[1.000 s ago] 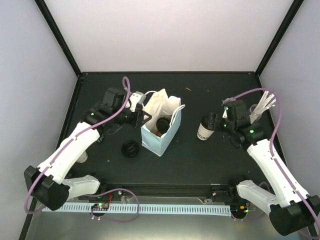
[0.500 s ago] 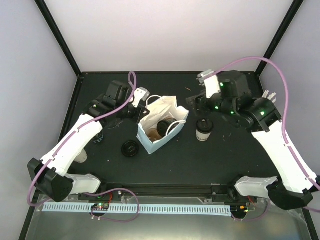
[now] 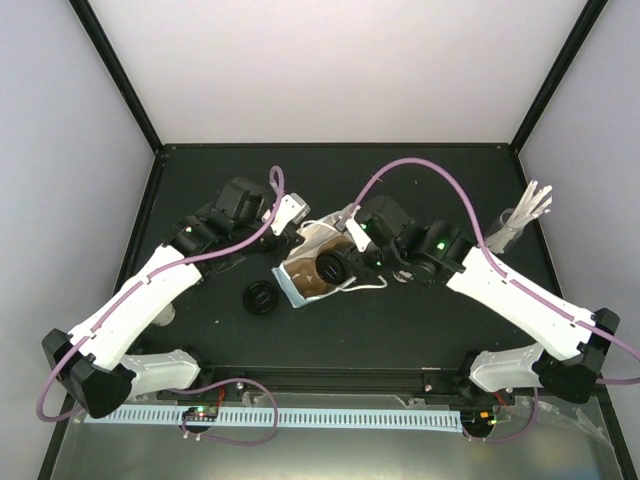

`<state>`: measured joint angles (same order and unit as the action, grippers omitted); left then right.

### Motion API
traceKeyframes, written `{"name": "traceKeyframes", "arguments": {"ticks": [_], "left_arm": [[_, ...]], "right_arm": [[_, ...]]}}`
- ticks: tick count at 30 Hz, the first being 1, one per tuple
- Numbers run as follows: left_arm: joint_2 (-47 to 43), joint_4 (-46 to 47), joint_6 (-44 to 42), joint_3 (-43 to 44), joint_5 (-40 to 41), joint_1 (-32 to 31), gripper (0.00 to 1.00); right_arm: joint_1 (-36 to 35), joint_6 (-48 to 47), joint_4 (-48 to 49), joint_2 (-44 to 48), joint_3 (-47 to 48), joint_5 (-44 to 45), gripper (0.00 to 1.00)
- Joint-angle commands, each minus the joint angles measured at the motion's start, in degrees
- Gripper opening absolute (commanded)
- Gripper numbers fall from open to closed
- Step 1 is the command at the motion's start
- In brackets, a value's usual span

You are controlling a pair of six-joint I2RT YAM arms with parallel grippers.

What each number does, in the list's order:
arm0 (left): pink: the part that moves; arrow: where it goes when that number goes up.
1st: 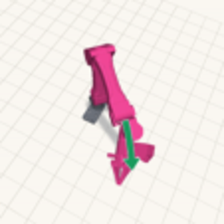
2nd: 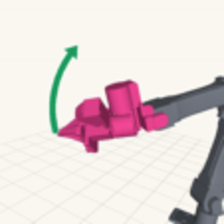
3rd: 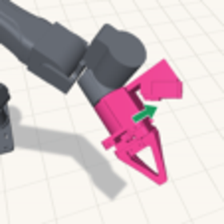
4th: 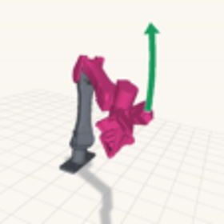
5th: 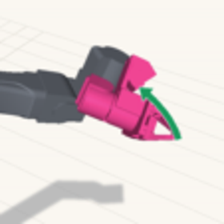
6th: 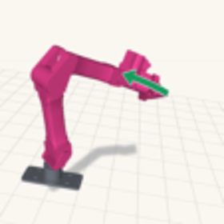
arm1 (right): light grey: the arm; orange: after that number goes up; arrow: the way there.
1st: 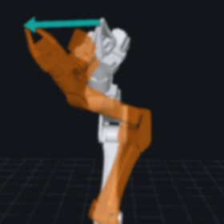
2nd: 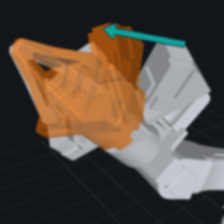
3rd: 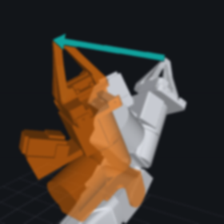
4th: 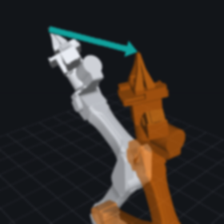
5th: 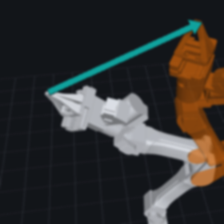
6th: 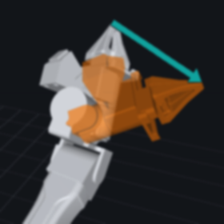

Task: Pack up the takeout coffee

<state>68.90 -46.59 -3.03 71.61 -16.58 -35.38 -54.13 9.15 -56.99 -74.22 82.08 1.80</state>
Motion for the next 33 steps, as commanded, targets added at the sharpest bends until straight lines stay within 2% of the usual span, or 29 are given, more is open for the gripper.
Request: {"name": "traceKeyframes", "arguments": {"ticks": [1, 2, 4, 8, 10, 13, 20, 23, 27, 33], "left_arm": [[-3.3, 0.8, -0.9, -2.1, 0.8, -0.6, 0.02], [-4.1, 1.1, -0.9, -2.6, 0.6, -0.9, 0.02], [-5.5, 1.4, -1.2, -3.5, 0.4, -1.4, 0.02], [-7.5, 2.0, -1.6, -5.6, 1.0, -2.0, 0.02], [-7.8, 2.0, -1.8, -6.3, 1.8, -2.1, 0.02], [-7.8, 1.4, -2.0, -6.3, 2.6, -2.1, 0.02], [-7.9, 2.6, -2.7, -4.8, 1.7, -2.9, 0.02], [-7.8, 3.2, -3.7, -3.5, 2.2, -3.7, 0.02], [-7.9, 4.9, -3.9, -2.3, 4.6, -4.8, 0.02], [-8.3, 5.0, -4.4, -1.3, 6.7, -6.7, 0.02]], "right_arm": [[-0.6, 4.1, 4.5, -0.3, -4.1, 3.9, 0.13], [-0.7, 4.9, 3.9, -0.9, -4.5, 5.2, 0.08], [-0.7, 7.7, 2.2, -1.9, -4.8, 11.7, 0.06], [-0.8, 21.4, -1.5, -1.0, -5.6, 36.4, 0.11], [-0.8, 22.9, 2.3, 3.0, -9.4, 40.2, 0.14], [-0.8, 16.0, 10.8, 8.3, -14.6, 31.9, 0.15], [-3.1, 1.6, 13.7, 9.8, -15.7, 11.2, 0.19], [-7.4, -1.2, 14.7, 8.7, -15.8, 11.7, 0.22], [-12.7, 1.0, 16.7, 6.6, -17.8, 13.8, 0.22], [-22.7, 8.8, 28.1, 9.8, -30.3, 20.0, 0.2]]}}
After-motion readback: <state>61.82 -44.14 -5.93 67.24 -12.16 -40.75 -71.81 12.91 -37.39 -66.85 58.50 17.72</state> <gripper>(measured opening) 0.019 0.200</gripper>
